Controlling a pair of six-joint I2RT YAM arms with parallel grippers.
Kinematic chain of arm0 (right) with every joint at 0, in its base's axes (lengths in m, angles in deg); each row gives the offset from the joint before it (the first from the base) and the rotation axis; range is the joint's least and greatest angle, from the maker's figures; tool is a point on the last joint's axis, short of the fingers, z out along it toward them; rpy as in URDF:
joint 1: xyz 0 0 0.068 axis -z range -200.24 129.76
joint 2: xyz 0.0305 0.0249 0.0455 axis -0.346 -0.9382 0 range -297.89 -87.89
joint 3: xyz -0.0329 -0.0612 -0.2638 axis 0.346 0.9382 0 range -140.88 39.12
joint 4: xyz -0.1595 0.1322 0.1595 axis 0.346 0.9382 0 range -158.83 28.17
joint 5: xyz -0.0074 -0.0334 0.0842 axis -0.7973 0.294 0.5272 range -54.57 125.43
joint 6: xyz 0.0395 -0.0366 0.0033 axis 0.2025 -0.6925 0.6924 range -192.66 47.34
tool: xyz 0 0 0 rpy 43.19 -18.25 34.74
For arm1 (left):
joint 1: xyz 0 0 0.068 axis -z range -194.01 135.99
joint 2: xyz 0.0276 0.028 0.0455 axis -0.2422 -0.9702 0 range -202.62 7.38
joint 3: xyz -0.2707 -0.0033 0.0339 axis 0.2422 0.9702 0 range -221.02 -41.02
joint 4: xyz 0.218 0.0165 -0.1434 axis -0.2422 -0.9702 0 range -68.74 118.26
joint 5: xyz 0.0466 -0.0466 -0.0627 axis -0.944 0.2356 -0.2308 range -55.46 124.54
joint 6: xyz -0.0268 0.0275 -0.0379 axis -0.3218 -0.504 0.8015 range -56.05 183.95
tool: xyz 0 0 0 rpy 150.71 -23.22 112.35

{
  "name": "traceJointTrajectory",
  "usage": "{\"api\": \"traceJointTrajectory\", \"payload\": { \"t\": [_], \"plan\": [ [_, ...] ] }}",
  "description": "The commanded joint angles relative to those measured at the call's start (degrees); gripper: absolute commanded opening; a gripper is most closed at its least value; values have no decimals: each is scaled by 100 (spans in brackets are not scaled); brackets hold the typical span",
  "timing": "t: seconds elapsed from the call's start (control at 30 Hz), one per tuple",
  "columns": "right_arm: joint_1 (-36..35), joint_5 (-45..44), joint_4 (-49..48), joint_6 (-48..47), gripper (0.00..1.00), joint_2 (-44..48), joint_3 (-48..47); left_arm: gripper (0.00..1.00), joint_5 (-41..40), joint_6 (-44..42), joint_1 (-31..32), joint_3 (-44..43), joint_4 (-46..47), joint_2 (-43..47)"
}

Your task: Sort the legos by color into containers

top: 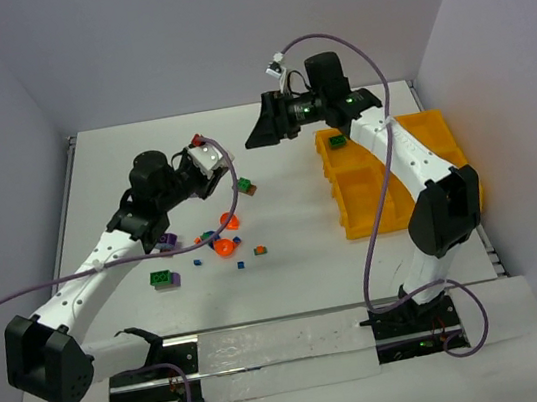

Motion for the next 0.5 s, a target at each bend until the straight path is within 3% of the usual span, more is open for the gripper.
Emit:
{"api": "traceJointTrajectory", "payload": {
  "t": [0.0,0.23,0.47],
  "plan": [
    [-202,348,103,-61,85,-63,-332,2,-110,-50,72,-142,496,-37],
    [-536,111,292,-401,91,-221,-462,3,78,-59,171,-140,466,-41],
    [-786,-197,474,-649,91,-420,-843,5,328,-113,223,-200,380,-72]
  ]
}}
